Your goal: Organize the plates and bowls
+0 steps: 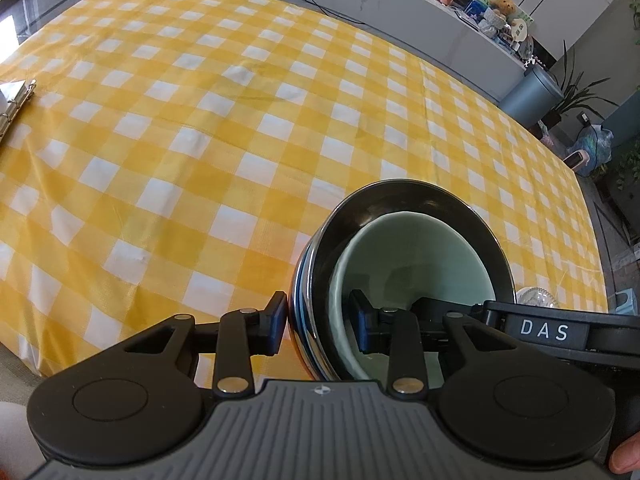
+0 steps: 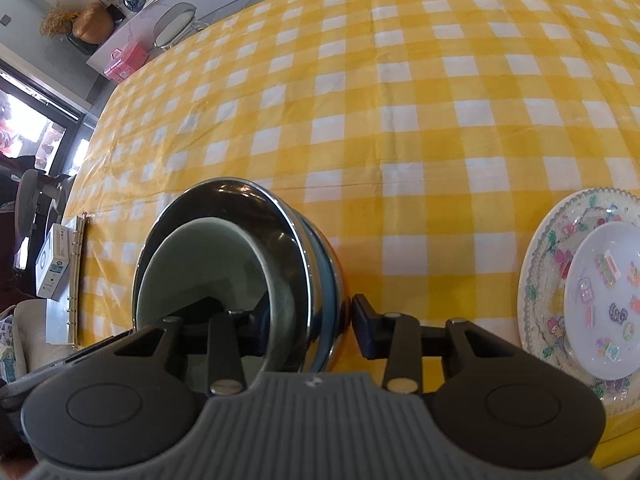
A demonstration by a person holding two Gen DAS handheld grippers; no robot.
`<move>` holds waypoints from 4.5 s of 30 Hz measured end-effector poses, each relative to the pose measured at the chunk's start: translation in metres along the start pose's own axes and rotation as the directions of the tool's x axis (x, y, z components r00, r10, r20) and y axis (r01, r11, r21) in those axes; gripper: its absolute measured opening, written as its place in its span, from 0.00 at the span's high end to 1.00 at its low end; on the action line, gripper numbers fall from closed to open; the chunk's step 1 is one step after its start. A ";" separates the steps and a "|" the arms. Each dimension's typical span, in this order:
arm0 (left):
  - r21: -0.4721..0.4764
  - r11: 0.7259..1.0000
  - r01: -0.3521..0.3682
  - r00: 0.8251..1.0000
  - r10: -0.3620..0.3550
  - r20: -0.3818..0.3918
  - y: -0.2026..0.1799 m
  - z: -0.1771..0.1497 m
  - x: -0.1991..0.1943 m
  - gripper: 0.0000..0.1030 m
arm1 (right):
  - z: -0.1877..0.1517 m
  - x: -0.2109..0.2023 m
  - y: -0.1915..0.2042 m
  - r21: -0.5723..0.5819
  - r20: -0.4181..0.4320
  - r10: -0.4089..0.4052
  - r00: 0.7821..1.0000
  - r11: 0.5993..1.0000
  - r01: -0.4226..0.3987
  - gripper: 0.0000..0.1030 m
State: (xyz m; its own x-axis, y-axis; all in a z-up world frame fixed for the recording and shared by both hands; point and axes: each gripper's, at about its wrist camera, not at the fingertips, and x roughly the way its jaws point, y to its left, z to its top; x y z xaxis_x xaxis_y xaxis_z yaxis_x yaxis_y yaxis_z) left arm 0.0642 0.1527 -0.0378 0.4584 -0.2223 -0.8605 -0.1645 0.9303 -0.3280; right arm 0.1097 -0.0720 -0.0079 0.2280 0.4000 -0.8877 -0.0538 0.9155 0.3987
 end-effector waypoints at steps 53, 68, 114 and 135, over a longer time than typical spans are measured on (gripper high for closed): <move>0.195 0.977 0.083 0.991 -0.060 -0.121 -0.219 -0.037 0.040 0.64 | 0.001 -0.127 -0.202 0.189 0.078 -0.066 0.995 0.981 0.051 0.65; 0.201 0.977 0.072 0.990 -0.046 -0.133 -0.218 -0.035 0.048 0.65 | 0.006 -0.113 -0.202 0.211 0.048 -0.071 0.996 0.976 0.059 0.66; 0.489 0.859 -0.151 0.936 -0.034 0.349 -0.193 -0.090 -0.097 0.36 | -0.087 -0.213 -0.090 -0.169 0.423 -0.211 0.881 0.937 0.305 0.26; 0.528 0.836 -0.147 0.978 0.044 0.202 -0.172 -0.133 -0.042 0.26 | -0.146 -0.144 -0.095 -0.068 0.350 -0.310 0.884 0.933 0.354 0.26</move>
State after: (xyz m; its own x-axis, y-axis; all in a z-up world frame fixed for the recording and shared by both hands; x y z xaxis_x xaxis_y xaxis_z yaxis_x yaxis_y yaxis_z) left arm -0.0428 -0.0365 0.0033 0.6175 -0.1176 -0.7777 0.2567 0.9648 0.0579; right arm -0.0600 -0.2105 0.0478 0.5588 0.0548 -0.8275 -0.0356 0.9985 0.0421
